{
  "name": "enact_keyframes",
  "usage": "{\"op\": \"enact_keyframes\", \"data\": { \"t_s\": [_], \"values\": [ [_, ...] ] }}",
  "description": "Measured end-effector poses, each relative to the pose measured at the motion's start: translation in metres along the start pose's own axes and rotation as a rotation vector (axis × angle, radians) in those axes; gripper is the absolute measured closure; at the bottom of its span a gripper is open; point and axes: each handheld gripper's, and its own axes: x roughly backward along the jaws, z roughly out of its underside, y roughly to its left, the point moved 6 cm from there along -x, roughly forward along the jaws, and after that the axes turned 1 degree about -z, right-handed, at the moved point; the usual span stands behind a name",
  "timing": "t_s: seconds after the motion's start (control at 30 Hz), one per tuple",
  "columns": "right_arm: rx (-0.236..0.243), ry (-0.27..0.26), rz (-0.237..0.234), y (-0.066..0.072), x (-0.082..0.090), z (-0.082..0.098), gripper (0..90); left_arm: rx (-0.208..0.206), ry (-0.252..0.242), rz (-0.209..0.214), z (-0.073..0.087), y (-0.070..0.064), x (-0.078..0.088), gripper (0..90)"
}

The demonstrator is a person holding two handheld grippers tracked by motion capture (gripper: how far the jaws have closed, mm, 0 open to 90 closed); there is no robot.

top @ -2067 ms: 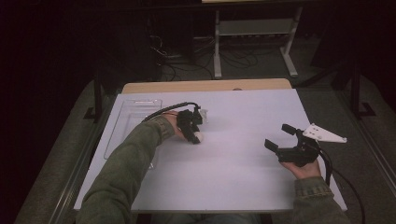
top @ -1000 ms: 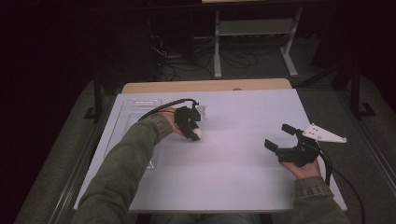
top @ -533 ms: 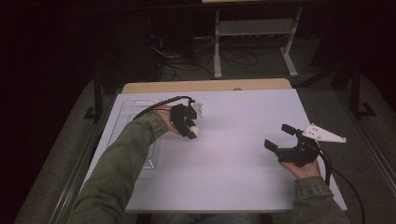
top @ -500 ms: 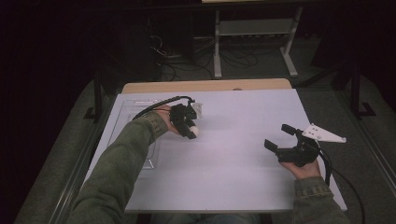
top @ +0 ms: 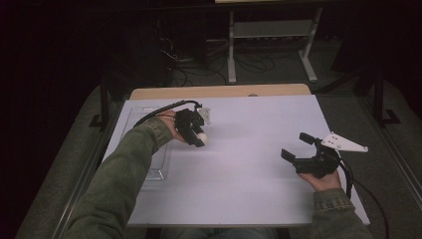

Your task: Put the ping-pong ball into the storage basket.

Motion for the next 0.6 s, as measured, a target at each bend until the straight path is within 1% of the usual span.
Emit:
{"op": "enact_keyframes", "data": {
  "t_s": [0.13, 0.3, 0.33, 0.4, 0.47, 0.6],
  "values": [
    [-0.001, -0.001, 0.002, 0.000, 0.000, 0.000, 0.0, 0.000, 0.004, -0.009, 0.000, 0.000, 0.006, 50.6],
    [-0.003, -0.001, 0.001, 0.000, 0.001, 0.000, 0.0, -0.009, -0.003, -0.019, -0.004, -0.002, 0.016, 50.7],
    [-0.001, -0.003, 0.003, 0.000, 0.001, -0.001, 0.0, -0.018, -0.002, -0.021, -0.005, -0.002, 0.019, 50.7],
    [-0.001, -0.006, 0.006, -0.001, 0.001, -0.001, 0.0, -0.022, -0.012, -0.023, -0.008, -0.003, 0.025, 50.7],
    [-0.003, -0.010, 0.007, -0.001, 0.002, -0.001, 0.0, -0.033, -0.003, -0.028, -0.009, -0.004, 0.032, 50.7],
    [-0.001, -0.011, 0.007, -0.001, 0.002, -0.002, 0.0, -0.033, 0.007, -0.038, -0.009, -0.005, 0.044, 50.7]
  ]
}}
